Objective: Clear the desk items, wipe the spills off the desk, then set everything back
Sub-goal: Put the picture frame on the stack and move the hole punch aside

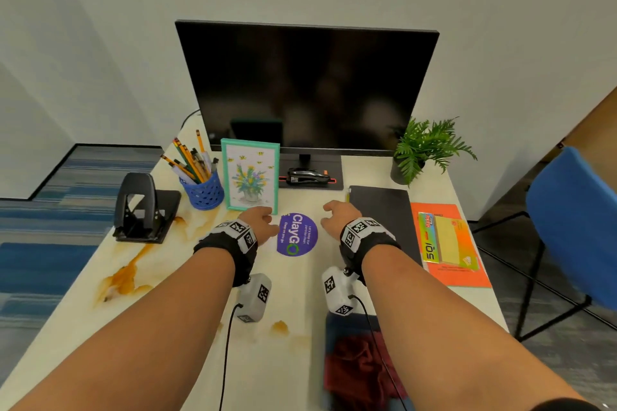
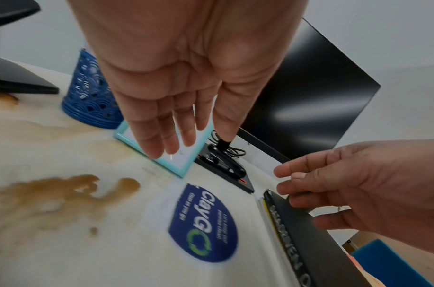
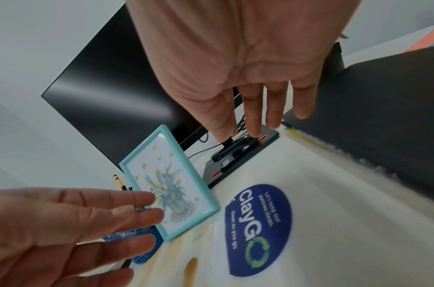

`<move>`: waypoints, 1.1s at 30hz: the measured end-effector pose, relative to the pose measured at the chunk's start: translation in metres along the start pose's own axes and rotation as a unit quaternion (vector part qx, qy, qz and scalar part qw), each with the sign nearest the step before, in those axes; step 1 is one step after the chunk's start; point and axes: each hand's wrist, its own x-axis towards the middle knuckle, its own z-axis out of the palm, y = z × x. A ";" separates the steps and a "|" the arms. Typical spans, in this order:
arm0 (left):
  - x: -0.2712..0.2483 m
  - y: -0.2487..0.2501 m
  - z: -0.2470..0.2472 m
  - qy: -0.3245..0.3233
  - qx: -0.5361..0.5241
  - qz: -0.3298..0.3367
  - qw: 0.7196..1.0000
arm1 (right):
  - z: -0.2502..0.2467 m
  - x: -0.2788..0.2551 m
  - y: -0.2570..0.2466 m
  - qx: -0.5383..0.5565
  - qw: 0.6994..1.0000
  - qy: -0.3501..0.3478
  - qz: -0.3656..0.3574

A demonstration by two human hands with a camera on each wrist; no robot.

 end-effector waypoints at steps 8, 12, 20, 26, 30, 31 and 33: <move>0.027 -0.057 -0.060 0.006 0.025 0.003 1.000 | 0.040 0.022 -0.071 0.042 0.999 0.011 0.002; 0.044 -0.077 -0.080 -0.009 0.047 0.010 0.999 | 0.054 0.036 -0.097 0.068 0.997 0.030 0.022; 0.077 -0.095 -0.095 -0.055 0.026 0.013 0.998 | 0.068 0.057 -0.121 0.143 0.987 0.033 0.064; 0.095 -0.102 -0.094 -0.054 -0.019 0.006 0.998 | 0.065 0.078 -0.132 0.199 0.975 0.052 0.086; 0.098 -0.102 -0.092 -0.053 -0.034 0.018 0.998 | 0.068 0.088 -0.133 0.236 0.964 0.056 0.113; 0.098 -0.101 -0.092 -0.055 -0.040 0.025 0.997 | 0.069 0.088 -0.133 0.244 0.961 0.059 0.117; 0.098 -0.100 -0.090 -0.056 -0.031 0.048 0.997 | 0.071 0.088 -0.134 0.250 0.960 0.069 0.108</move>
